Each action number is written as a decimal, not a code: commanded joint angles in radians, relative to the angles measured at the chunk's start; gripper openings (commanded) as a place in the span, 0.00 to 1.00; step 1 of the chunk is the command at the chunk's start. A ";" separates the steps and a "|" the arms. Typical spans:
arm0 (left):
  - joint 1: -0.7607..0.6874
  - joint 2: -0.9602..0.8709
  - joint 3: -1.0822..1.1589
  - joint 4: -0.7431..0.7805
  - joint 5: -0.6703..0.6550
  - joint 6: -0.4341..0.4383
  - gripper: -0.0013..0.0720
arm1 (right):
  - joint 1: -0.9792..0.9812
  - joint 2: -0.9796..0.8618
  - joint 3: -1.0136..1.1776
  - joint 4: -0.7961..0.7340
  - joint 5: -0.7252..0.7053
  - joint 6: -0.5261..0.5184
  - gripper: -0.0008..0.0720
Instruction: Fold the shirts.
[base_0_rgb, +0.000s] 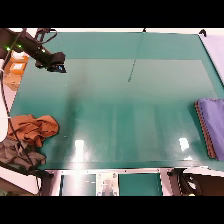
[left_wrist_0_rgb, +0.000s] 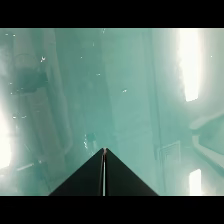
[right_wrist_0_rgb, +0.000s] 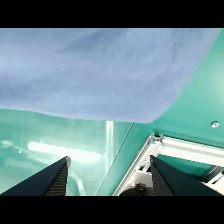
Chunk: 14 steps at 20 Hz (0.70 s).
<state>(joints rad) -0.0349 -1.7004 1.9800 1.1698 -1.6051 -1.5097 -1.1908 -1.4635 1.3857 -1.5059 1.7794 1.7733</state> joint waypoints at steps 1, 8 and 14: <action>0.000 0.001 0.000 0.000 0.024 0.000 0.05 | 0.025 -0.013 0.014 0.130 -0.053 0.033 0.71; -0.002 0.041 -0.028 -0.055 -0.001 -0.036 0.05 | 0.377 0.052 0.127 0.520 -0.307 -0.241 0.03; -0.028 0.419 -0.546 -0.054 0.147 -0.039 0.05 | 0.679 0.376 -0.335 0.493 -0.516 -0.354 0.03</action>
<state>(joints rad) -0.0540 -1.4464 1.6672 1.1198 -1.5414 -1.5440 -0.6449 -1.2320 1.2629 -1.0264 1.3857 1.4895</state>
